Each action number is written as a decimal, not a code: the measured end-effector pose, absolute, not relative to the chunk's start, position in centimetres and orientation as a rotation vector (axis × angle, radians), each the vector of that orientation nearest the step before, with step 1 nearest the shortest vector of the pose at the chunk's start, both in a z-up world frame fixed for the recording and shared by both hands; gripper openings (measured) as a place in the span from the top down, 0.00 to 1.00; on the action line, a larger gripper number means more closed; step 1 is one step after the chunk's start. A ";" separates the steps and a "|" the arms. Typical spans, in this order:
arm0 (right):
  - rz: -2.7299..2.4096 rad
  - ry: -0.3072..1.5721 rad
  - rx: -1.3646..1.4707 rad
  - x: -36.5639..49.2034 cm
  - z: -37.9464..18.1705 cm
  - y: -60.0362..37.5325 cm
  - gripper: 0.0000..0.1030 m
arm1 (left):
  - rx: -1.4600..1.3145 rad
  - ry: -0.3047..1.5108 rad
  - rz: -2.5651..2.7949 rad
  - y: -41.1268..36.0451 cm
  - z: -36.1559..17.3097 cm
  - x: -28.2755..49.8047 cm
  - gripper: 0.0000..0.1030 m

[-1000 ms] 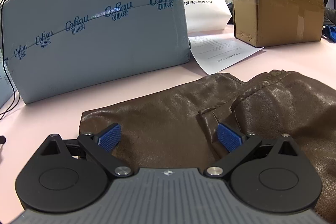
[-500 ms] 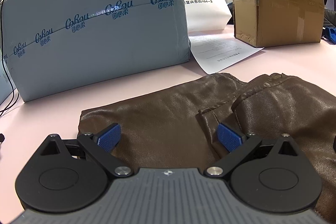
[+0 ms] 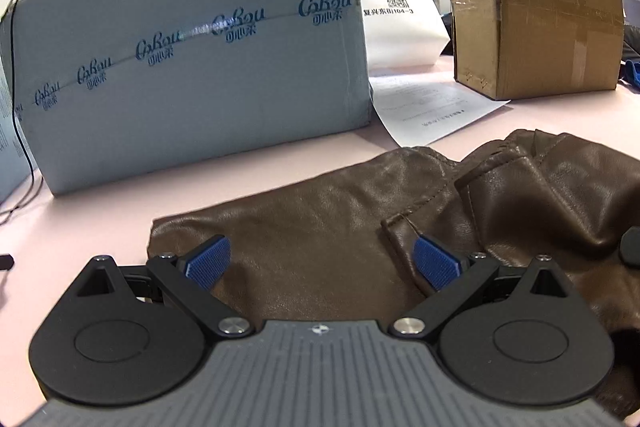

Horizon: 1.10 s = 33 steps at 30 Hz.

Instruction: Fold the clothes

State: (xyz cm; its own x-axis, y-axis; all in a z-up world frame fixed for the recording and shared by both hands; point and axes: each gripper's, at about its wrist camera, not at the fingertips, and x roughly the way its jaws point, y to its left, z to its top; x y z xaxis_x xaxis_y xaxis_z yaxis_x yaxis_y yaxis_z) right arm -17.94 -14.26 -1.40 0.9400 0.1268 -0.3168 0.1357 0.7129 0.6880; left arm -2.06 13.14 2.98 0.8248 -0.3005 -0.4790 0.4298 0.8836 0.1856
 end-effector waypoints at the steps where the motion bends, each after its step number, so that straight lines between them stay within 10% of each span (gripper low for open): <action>1: -0.006 0.355 0.793 -17.9 -1.4 -14.3 0.82 | 0.297 0.437 -0.386 13.4 3.3 -2.1 0.04; 33: -0.219 0.207 -0.278 -13.1 5.4 -3.7 0.86 | 0.141 0.729 -0.284 18.4 2.4 4.1 0.01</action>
State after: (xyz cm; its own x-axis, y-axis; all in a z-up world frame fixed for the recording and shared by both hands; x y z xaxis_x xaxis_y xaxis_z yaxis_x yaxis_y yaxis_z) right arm -13.08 -3.69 5.40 0.9551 -0.2418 -0.1713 0.1849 0.9380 -0.2931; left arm 4.13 18.37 2.35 0.7096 -0.2066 -0.6737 0.3042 0.9522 0.0284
